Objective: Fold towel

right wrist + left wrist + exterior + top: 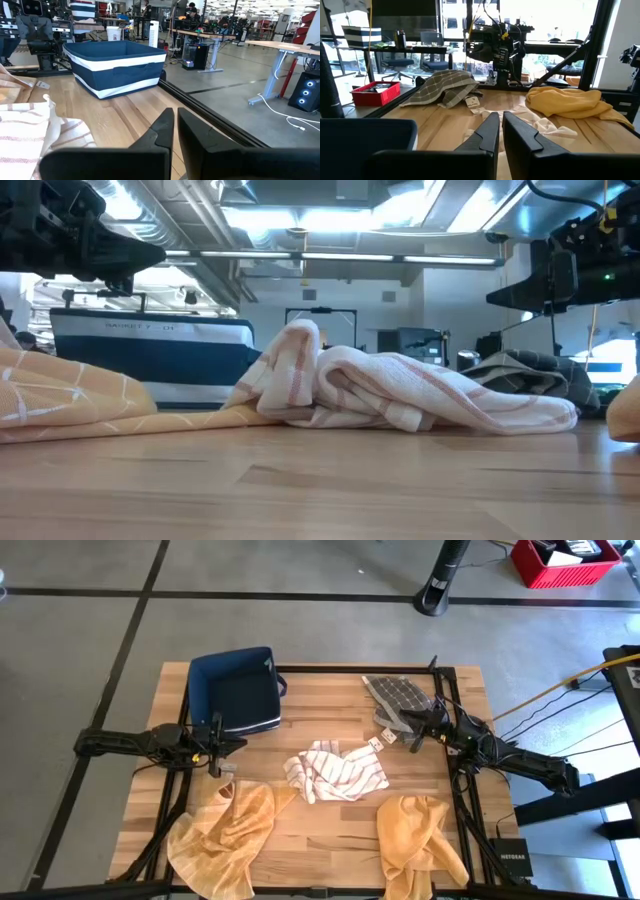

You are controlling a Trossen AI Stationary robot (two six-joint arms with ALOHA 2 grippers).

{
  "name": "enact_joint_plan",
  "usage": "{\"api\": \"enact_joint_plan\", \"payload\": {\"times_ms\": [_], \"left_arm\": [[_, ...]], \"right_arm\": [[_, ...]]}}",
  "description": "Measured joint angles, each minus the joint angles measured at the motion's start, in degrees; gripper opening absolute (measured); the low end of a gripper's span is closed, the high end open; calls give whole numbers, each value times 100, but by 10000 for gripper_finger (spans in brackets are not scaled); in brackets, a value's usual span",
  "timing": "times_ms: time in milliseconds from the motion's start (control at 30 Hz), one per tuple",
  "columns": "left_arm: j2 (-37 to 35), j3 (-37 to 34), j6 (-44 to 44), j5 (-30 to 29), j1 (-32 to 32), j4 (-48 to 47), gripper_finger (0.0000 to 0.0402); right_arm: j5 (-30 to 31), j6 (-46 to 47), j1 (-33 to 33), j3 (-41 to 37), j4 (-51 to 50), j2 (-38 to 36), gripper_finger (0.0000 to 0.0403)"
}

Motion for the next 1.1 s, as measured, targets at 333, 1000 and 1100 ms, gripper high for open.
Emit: {"api": "enact_joint_plan", "payload": {"times_ms": [333, 1000, 1100], "left_arm": [[0, 0, 0, 0, 0, 2, 17], [0, 0, 1, -1, -1, 1, 17], [2, 0, 0, -2, 0, 2, 17]], "right_arm": [[0, 0, -1, 0, 0, 2, 28], [1, 0, -2, -1, 0, 0, 28], [4, -107, -1, -1, 40, 2, 28]]}}
